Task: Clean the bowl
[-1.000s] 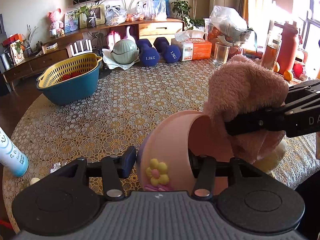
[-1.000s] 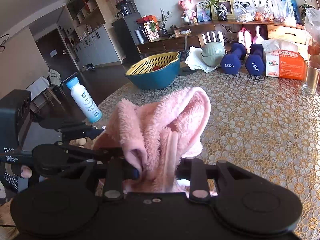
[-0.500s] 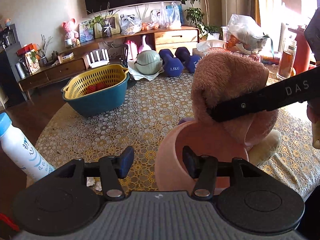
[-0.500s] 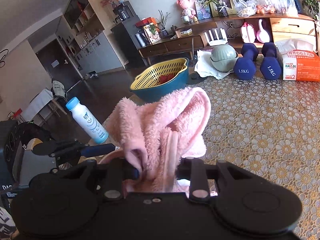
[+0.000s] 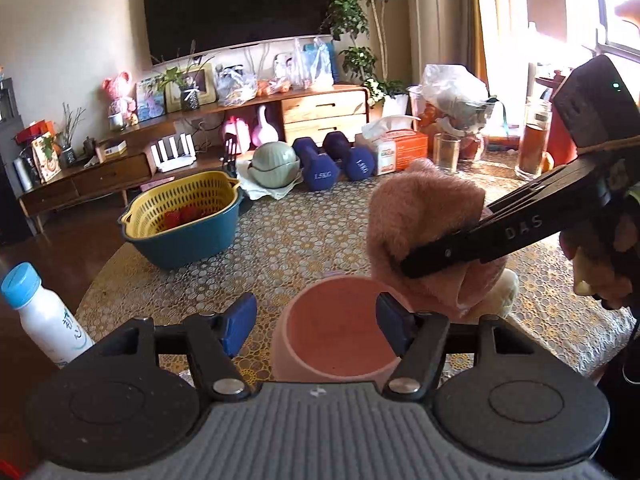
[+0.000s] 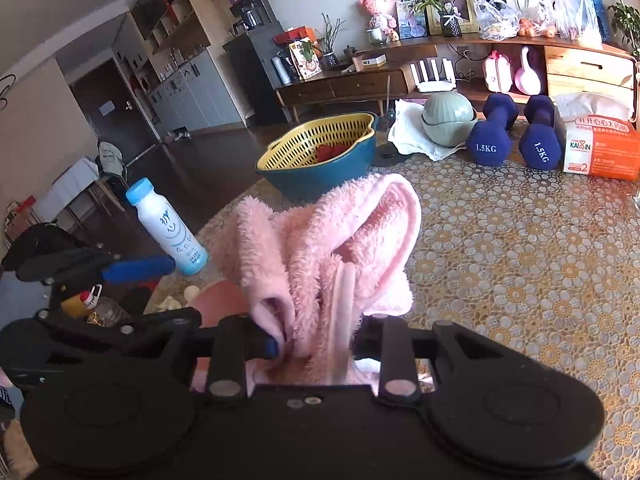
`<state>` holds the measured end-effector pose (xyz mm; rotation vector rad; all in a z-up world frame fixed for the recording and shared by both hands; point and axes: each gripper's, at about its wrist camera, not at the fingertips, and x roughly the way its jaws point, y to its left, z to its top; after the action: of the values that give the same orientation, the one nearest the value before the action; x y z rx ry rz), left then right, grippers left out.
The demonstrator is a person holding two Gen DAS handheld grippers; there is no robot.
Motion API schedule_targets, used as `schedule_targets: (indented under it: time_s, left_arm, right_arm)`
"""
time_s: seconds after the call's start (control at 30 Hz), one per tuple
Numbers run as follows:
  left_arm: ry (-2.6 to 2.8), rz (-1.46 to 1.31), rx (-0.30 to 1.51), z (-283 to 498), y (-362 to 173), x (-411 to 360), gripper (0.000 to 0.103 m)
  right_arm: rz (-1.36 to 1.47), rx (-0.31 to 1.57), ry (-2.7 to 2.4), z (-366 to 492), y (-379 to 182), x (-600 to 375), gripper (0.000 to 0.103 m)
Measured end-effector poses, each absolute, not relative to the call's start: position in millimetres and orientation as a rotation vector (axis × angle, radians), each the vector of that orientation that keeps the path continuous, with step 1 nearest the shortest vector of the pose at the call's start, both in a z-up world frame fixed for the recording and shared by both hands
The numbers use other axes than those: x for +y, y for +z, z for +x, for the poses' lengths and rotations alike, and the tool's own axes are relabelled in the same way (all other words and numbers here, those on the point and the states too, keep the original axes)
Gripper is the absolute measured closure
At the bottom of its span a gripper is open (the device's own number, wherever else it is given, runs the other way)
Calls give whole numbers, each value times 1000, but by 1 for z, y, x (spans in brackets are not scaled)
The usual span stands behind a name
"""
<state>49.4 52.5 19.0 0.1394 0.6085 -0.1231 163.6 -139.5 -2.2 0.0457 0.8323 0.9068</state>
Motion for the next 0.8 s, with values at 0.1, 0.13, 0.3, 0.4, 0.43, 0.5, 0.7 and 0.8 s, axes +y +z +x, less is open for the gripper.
schedule_targets:
  time_s: [0.1, 0.13, 0.3, 0.4, 0.43, 0.5, 0.7, 0.8]
  left_arm:
    - [-189, 173, 618, 48, 16, 38, 37]
    - [-201, 192, 627, 48, 12, 33, 37]
    - [-219, 245, 675, 53, -6, 18, 45]
    - [-227, 229, 703, 57, -13, 17, 59]
    - [-233, 219, 705, 57, -14, 18, 60]
    - [-238, 208, 709, 58, -15, 19, 61]
    - [-266, 156, 727, 62, -18, 22, 68]
    - [-270, 143, 731, 63, -19, 23, 68]
  right_arm:
    - [4, 836, 913, 157, -5, -142, 74]
    - [5, 841, 924, 155, -5, -142, 74]
    - [24, 834, 976, 146, -2, -144, 74]
    - [20, 840, 977, 146, -6, -142, 74]
    - [19, 842, 978, 147, -7, -142, 74]
    - [24, 851, 984, 147, -11, -141, 74]
    - [9, 880, 993, 142, -26, -144, 75]
    - [-18, 897, 994, 138, -32, -145, 76]
